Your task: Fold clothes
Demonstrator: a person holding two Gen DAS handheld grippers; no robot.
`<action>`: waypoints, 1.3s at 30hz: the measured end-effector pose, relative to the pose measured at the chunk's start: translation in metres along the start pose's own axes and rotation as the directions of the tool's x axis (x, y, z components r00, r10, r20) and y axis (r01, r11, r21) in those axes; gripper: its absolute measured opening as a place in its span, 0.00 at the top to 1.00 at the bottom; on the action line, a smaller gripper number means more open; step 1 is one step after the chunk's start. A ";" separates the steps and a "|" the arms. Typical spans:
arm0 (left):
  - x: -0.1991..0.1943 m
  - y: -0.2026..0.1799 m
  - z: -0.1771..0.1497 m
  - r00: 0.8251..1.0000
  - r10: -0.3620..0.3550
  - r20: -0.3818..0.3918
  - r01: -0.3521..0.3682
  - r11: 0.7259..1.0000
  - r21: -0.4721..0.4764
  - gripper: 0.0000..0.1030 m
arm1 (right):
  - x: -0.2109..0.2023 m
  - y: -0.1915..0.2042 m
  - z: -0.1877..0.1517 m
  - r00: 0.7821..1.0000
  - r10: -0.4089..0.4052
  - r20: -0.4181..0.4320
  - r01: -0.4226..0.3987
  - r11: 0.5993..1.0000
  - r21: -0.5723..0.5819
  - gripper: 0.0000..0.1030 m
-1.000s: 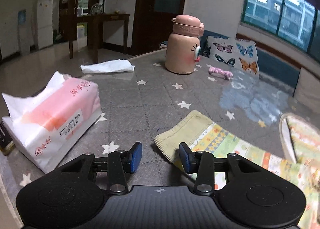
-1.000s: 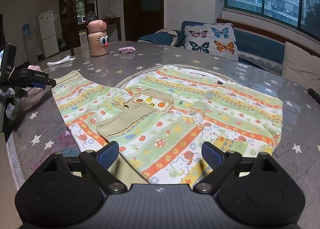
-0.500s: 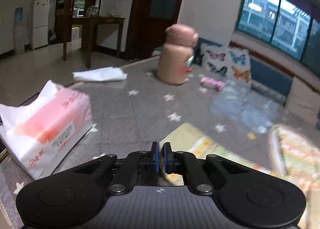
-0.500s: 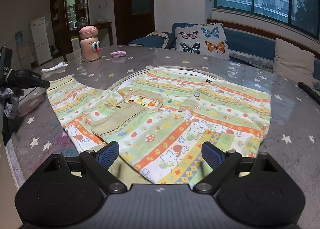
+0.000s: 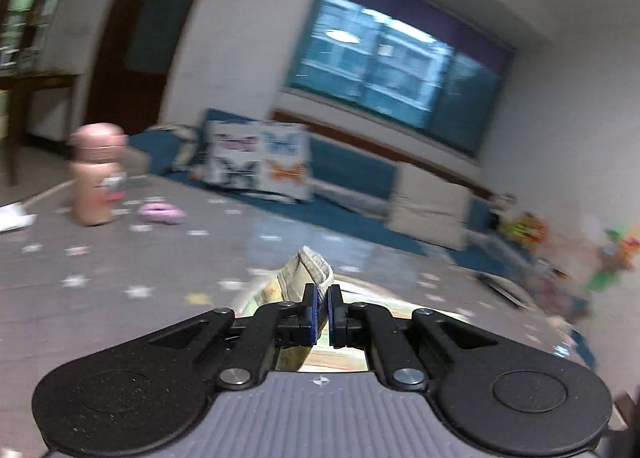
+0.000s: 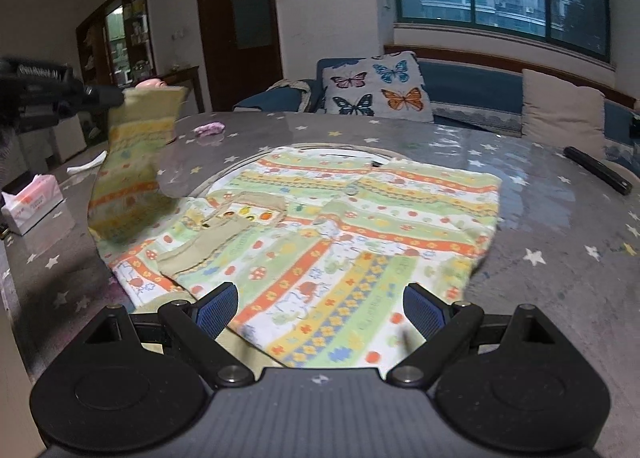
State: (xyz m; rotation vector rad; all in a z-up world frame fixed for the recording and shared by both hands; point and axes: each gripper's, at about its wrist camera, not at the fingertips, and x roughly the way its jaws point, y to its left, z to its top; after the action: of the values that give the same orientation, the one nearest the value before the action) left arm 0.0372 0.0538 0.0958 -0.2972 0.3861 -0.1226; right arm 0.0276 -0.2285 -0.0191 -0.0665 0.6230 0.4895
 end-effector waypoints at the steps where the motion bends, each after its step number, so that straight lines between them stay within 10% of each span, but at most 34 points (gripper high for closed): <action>1: 0.004 -0.014 -0.003 0.999 -0.035 -0.011 0.035 0.999 0.015 0.95 | -0.002 -0.003 -0.001 1.000 -0.003 0.003 0.003 1.000 0.007 0.11; 19: 0.048 -0.097 -0.079 0.924 -0.222 -0.310 0.288 0.939 0.186 0.79 | -0.030 -0.056 -0.013 0.996 -0.081 0.046 0.073 0.985 0.153 0.18; 29: 0.023 -0.032 -0.071 0.980 -0.019 -0.198 0.074 0.959 0.275 0.54 | -0.009 -0.039 0.005 1.000 0.002 0.031 -0.006 0.990 0.144 0.38; 39: -0.013 0.040 -0.095 0.959 0.165 -0.231 -0.083 0.942 0.327 0.47 | 0.032 -0.027 0.008 0.998 0.010 -0.060 -0.002 0.990 0.139 0.63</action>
State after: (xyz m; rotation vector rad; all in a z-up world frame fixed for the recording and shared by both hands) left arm -0.0087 0.0692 0.0041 0.0612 0.6323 -0.0959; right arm 0.0671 -0.2368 -0.0334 0.0528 0.7156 0.4502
